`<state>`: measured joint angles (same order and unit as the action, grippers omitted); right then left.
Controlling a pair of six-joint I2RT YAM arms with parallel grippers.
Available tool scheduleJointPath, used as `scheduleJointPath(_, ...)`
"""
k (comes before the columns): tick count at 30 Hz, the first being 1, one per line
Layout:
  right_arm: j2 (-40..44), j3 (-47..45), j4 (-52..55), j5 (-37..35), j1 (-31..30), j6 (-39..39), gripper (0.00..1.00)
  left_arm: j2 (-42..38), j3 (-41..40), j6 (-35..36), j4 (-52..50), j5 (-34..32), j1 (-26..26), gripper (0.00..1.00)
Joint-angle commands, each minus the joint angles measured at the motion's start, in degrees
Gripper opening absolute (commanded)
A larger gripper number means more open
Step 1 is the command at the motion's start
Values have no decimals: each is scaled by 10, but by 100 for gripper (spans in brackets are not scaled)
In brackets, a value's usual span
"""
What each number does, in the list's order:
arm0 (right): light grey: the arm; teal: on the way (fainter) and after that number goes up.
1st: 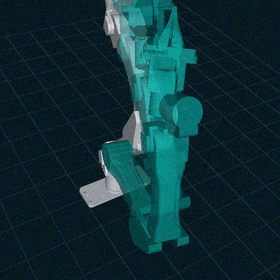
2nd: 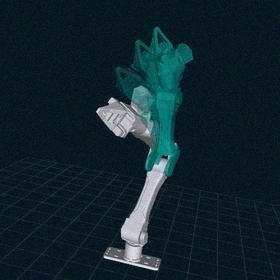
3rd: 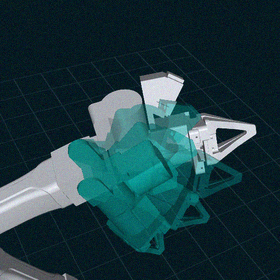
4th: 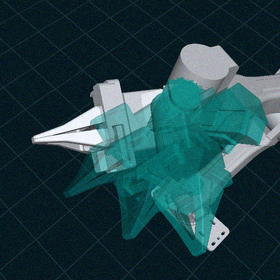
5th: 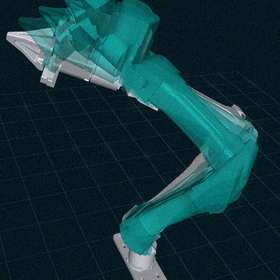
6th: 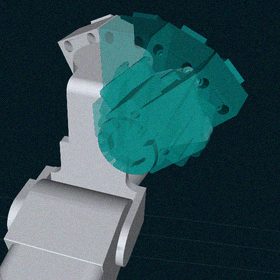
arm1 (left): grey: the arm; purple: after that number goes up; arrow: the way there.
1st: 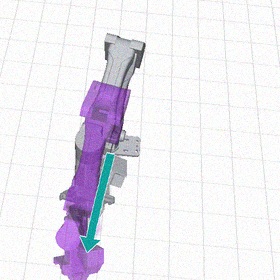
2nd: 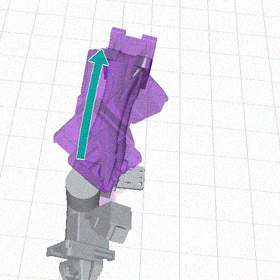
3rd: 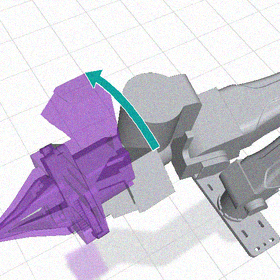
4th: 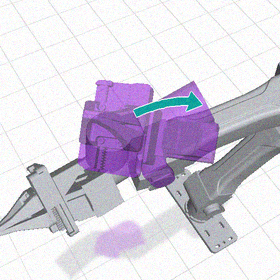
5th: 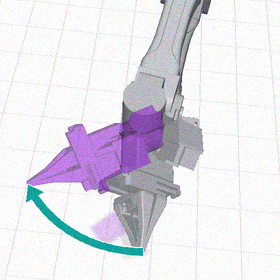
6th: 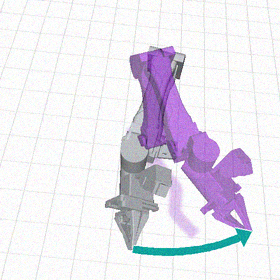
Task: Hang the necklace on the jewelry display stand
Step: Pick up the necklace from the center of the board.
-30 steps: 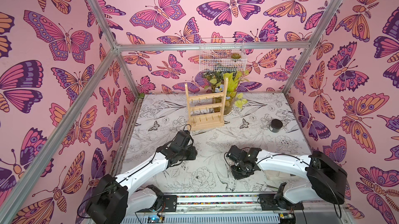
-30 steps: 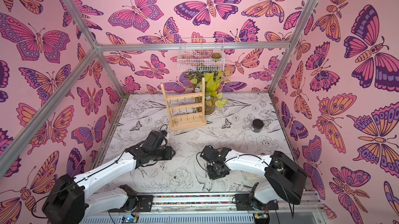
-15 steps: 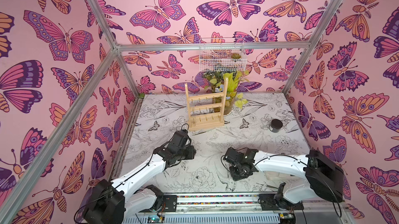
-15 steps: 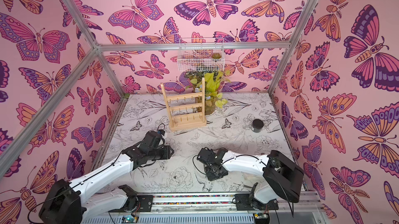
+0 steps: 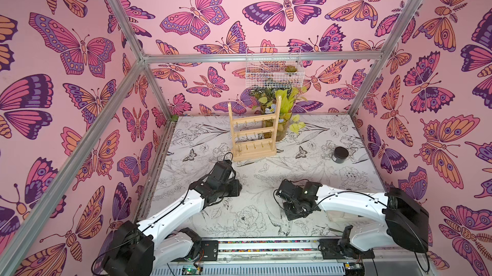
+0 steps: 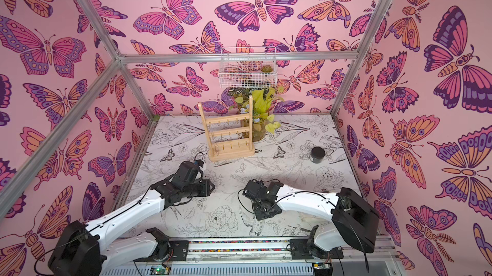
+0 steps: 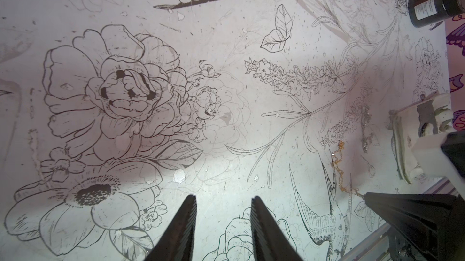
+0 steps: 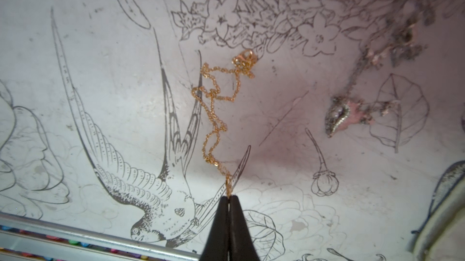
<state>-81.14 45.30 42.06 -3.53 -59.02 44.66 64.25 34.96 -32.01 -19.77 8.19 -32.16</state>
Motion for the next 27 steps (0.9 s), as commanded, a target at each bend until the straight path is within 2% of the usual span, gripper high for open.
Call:
scheduleJointPath(1,9,20,27,-14,-4,-11,3,4,9,0,-9,10,0,39)
scheduleJointPath(10,51,84,70,-28,-3,-37,3,38,32,32,38,66,-59,39)
scheduleJointPath(17,93,149,101,-66,-4,-69,3,40,37,65,113,100,-80,41)
scheduleJointPath(27,92,267,133,-111,-4,-149,3,26,52,87,204,143,-103,42)
